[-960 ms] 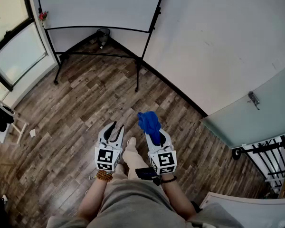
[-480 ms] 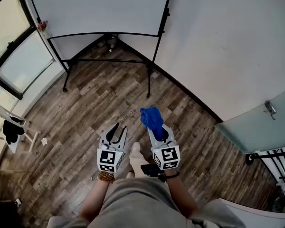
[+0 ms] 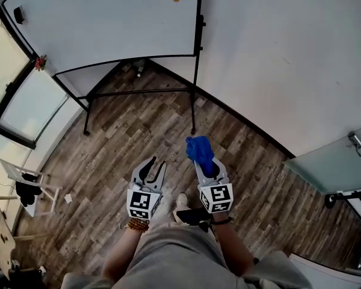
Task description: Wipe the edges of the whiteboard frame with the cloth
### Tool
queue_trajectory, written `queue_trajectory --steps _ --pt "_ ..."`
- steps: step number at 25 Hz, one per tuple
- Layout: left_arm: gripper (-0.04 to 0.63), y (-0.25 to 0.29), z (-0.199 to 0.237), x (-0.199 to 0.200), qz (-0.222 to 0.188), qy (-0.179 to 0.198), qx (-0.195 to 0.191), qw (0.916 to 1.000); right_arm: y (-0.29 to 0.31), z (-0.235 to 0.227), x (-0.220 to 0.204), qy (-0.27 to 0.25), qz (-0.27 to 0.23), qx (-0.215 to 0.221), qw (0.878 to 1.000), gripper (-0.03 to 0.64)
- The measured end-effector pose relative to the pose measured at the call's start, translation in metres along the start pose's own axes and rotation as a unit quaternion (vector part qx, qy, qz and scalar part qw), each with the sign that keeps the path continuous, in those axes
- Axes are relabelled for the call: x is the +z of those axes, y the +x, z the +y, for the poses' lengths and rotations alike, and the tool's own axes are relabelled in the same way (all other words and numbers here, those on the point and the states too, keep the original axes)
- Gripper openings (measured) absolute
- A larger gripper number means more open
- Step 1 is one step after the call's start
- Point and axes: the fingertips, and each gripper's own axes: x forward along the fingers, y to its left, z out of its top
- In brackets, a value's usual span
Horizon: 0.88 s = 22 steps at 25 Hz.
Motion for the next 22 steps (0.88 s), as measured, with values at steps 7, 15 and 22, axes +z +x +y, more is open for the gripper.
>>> queue_trajectory --steps 7,15,22 --pt "0.130 0.033 0.021 -0.009 0.020 -0.022 0.019 0.9994 0.033 -0.028 -0.016 0.009 0.031 0.007 0.999 0.118" --pt "0.124 0.079 0.063 -0.018 0.026 -0.049 0.024 0.9981 0.088 -0.056 -0.025 0.002 0.065 -0.003 0.998 0.118" --pt "0.106 0.160 0.104 0.012 0.008 -0.066 -0.005 0.9978 0.150 -0.100 -0.005 0.005 0.076 -0.034 0.996 0.118"
